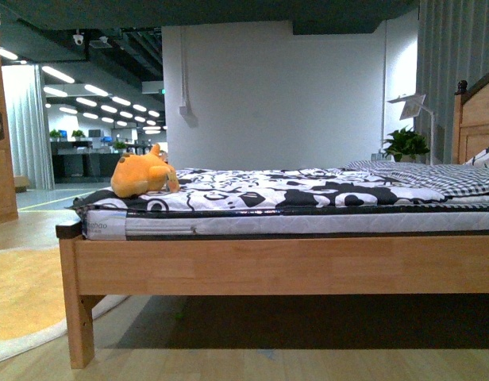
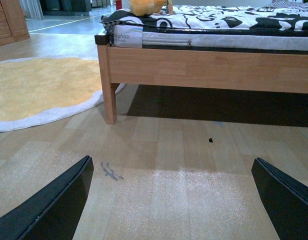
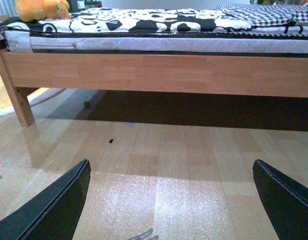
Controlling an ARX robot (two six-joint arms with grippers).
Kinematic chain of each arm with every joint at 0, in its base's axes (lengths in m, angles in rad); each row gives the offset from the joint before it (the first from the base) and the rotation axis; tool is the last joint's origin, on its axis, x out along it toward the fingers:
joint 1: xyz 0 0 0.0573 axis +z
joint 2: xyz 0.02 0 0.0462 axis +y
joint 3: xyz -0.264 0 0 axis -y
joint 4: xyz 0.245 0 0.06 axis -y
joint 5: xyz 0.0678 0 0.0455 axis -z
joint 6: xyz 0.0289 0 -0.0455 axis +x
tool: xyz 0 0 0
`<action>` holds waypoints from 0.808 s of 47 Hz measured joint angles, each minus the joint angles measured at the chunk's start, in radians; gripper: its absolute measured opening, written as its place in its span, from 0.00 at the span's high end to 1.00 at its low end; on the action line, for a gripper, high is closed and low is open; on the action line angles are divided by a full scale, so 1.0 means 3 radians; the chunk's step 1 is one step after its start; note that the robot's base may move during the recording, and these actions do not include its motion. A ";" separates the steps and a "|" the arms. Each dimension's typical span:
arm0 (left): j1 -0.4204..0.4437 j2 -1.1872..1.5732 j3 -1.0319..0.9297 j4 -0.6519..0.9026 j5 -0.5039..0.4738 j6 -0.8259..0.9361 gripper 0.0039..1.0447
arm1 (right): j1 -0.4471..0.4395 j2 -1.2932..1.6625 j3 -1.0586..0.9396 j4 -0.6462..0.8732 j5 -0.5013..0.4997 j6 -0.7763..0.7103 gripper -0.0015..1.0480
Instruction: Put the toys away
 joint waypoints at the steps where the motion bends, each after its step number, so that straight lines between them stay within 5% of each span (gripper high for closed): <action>1: 0.0000 0.0000 0.0000 0.0000 0.0000 0.0000 0.06 | 0.0000 0.0000 0.0000 0.0000 0.0000 0.0000 0.06; 38: 0.0000 0.0000 0.0000 0.0000 0.0000 0.0000 0.06 | 0.0000 0.0000 0.0000 0.0000 0.0000 0.0000 0.06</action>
